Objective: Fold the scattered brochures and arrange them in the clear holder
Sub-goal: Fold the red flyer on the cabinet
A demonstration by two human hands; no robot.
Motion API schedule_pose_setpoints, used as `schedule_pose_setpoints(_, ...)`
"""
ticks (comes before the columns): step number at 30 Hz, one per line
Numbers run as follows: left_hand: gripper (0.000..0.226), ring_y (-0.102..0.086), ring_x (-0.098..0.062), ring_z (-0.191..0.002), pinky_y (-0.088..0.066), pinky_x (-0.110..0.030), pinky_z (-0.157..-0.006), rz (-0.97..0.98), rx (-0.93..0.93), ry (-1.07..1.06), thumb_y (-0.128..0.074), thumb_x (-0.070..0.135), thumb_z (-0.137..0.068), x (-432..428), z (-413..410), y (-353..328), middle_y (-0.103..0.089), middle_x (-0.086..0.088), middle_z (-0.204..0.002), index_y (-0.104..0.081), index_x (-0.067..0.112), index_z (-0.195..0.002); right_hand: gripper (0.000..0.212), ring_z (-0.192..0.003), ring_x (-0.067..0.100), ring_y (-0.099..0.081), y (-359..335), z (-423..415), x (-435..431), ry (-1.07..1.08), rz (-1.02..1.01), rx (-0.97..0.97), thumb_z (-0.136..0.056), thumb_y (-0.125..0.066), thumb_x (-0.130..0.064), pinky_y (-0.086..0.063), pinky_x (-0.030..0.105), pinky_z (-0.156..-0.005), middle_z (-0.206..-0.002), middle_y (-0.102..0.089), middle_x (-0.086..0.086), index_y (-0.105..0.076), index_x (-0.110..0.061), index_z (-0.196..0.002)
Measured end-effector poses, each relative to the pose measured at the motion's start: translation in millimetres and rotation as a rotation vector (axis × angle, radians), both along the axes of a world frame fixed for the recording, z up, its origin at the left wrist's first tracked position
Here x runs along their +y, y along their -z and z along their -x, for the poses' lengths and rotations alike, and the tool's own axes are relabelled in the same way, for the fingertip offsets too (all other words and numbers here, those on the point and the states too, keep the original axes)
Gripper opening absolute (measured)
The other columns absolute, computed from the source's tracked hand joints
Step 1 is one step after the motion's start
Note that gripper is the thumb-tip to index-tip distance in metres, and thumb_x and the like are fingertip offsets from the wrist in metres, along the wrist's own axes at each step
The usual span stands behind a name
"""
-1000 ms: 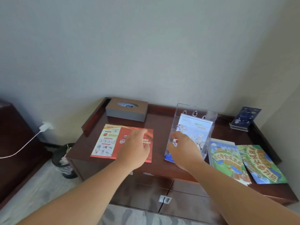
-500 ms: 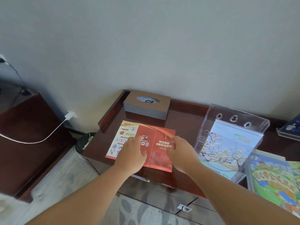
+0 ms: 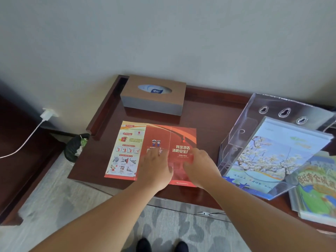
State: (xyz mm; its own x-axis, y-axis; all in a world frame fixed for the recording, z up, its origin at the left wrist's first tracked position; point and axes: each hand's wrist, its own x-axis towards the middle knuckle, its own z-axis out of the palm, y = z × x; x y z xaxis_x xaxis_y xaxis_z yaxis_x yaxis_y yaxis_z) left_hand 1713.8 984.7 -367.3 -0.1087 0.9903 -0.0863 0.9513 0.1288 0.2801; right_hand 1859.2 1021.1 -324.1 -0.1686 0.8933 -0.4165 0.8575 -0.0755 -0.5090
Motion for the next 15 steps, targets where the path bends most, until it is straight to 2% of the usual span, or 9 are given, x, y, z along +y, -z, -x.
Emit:
schedule_pose_setpoints(4, 0.053, -0.026, -0.029, -0.140, -0.026, -0.046, -0.112, 0.011, 0.091, -0.031, -0.046, 0.049, -0.091, 6, -1, 13, -0.037, -0.005, -0.149, -0.039, 0.027, -0.138, 0.034, -0.100, 0.028, -0.059, 5, 5, 3, 0.042, 0.025, 0.009, -0.082, -0.051, -0.018, -0.053, 0.042, -0.087, -0.116, -0.057, 0.008, -0.057, -0.012, -0.115)
schedule_pose_setpoints(8, 0.076, -0.011, -0.036, -0.147, -0.018, -0.060, -0.112, 0.117, 0.076, -0.114, -0.043, 0.067, -0.086, 7, -1, 22, -0.017, -0.011, -0.160, -0.023, 0.028, -0.148, 0.038, -0.112, 0.028, -0.054, 10, 11, 1, 0.060, 0.064, 0.019, -0.084, -0.050, -0.024, -0.048, 0.045, -0.096, -0.124, -0.055, 0.006, -0.055, -0.016, -0.120)
schedule_pose_setpoints(11, 0.081, -0.009, -0.037, -0.147, -0.016, -0.062, -0.113, 0.096, 0.082, -0.114, -0.034, 0.070, -0.086, 5, -6, 26, -0.014, -0.013, -0.161, -0.015, 0.026, -0.151, 0.047, -0.130, 0.026, -0.041, 16, 14, -3, 0.045, 0.077, 0.017, -0.088, -0.050, -0.030, -0.038, 0.042, -0.107, -0.137, -0.049, 0.004, -0.048, -0.018, -0.134)
schedule_pose_setpoints(15, 0.084, -0.009, -0.033, -0.148, -0.015, -0.060, -0.114, 0.060, 0.060, -0.127, -0.030, 0.071, -0.087, 3, -6, 29, -0.014, -0.009, -0.162, -0.012, 0.021, -0.153, 0.053, -0.133, 0.023, -0.037, 19, 14, -6, 0.040, 0.059, 0.022, -0.088, -0.049, -0.031, -0.036, 0.041, -0.105, -0.141, -0.046, 0.001, -0.043, -0.019, -0.139)
